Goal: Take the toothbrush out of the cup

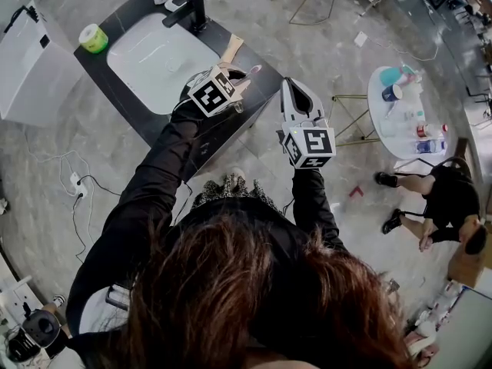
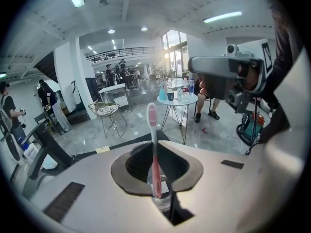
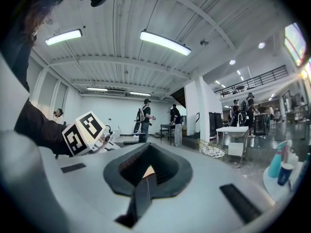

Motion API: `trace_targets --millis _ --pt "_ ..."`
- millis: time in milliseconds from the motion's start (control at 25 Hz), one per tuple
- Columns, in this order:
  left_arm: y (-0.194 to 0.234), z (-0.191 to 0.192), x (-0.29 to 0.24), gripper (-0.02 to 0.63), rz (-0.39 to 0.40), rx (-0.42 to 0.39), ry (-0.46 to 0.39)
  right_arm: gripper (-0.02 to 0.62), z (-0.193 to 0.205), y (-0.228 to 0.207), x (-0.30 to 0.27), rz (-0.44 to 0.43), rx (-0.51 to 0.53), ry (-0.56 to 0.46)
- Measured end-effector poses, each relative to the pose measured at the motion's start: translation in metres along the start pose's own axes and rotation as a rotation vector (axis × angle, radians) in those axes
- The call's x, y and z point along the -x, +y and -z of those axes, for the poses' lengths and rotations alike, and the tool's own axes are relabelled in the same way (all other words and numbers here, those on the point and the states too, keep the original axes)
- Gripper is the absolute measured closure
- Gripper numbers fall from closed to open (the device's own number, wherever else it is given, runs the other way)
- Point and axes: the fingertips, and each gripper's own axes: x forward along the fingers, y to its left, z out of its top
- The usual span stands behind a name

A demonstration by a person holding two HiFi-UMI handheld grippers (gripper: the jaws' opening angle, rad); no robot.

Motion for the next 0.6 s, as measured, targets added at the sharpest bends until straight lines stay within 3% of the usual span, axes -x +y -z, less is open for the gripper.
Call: trace_targets --millis 280,600 --pt "0.008 -0.007 0.021 0.574 -0.019 0.070 -0.067 0.591 0.000 0.008 -0.003 -0.021 0.004 -0.001" --pt "0.027 -0.027 0.060 0.574 -0.076 0.194 -0.240 0.591 -0.002 0.023 -0.011 -0.059 0.005 -0.010"
